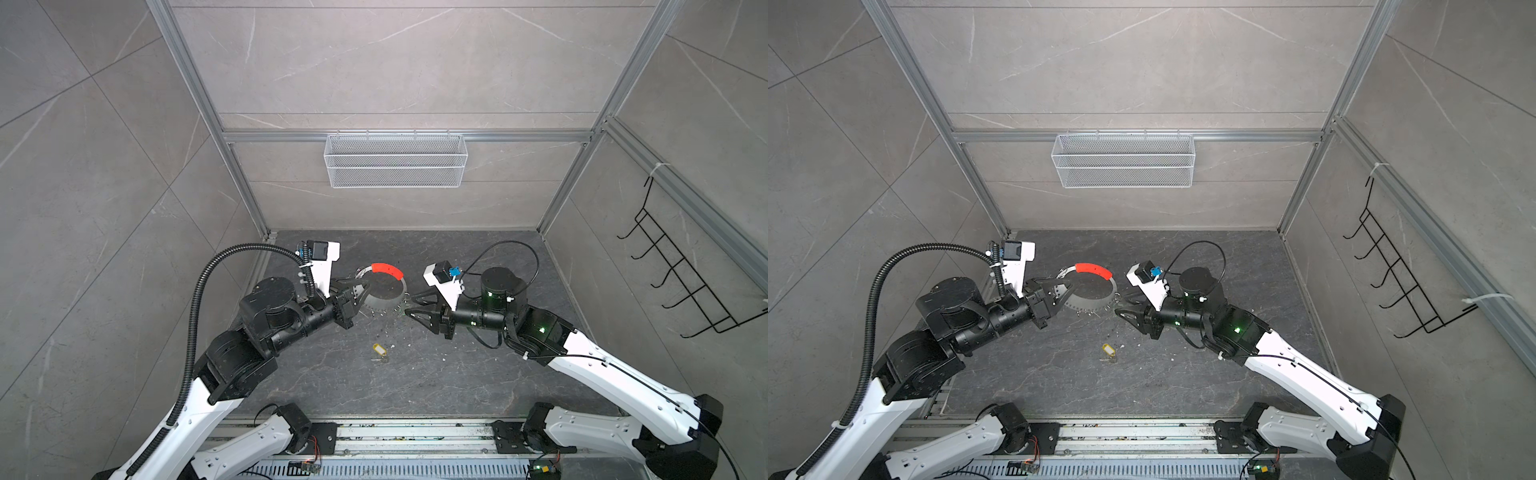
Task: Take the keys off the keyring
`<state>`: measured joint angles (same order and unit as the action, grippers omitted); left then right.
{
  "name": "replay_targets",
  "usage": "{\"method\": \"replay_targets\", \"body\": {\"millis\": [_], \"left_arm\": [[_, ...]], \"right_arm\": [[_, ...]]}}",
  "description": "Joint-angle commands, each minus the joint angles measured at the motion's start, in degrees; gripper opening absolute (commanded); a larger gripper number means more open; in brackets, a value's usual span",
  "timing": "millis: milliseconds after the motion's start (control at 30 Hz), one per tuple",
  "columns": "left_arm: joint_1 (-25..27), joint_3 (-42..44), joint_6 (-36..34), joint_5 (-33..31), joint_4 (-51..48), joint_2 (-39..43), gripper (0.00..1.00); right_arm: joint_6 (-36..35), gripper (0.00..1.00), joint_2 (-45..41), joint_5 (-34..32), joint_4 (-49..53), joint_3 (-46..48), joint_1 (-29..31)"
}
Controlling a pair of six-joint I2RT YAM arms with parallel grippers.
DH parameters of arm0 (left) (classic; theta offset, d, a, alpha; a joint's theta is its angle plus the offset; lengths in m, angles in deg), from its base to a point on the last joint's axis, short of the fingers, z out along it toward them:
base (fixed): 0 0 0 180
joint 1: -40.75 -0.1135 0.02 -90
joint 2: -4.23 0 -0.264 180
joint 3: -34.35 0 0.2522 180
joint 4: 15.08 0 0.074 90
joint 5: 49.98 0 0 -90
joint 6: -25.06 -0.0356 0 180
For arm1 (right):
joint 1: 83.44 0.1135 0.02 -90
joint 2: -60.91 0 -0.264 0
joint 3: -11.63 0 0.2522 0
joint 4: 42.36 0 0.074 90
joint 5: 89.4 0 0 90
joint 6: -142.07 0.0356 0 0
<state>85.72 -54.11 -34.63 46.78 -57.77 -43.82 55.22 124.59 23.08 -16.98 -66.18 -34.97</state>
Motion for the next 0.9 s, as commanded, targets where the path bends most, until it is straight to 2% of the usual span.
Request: {"method": "replay_targets", "body": {"millis": [0,333,500,867], "left_arm": [[-0.05,-1.87,-1.25,2.11,0.72,-0.03,0.0],[-0.01,-1.09,-0.7,3.12,1.86,-0.2,0.0],[-0.05,-0.98,-0.45,3.85,2.17,-0.2,0.0],[-0.04,-0.54,-0.01,3.52,1.97,0.44,0.0]], "right_arm": [[-1.34,0.43,0.38,-0.51,-1.69,-0.41,-0.15],[-2.57,0.29,1.7,-0.07,-0.37,-2.7,-0.16],[-2.35,0.27,1.45,-1.2,-0.77,-2.66,-0.14],[-2.78,0.14,1.01,-2.36,0.64,-3.19,-0.18]]}}
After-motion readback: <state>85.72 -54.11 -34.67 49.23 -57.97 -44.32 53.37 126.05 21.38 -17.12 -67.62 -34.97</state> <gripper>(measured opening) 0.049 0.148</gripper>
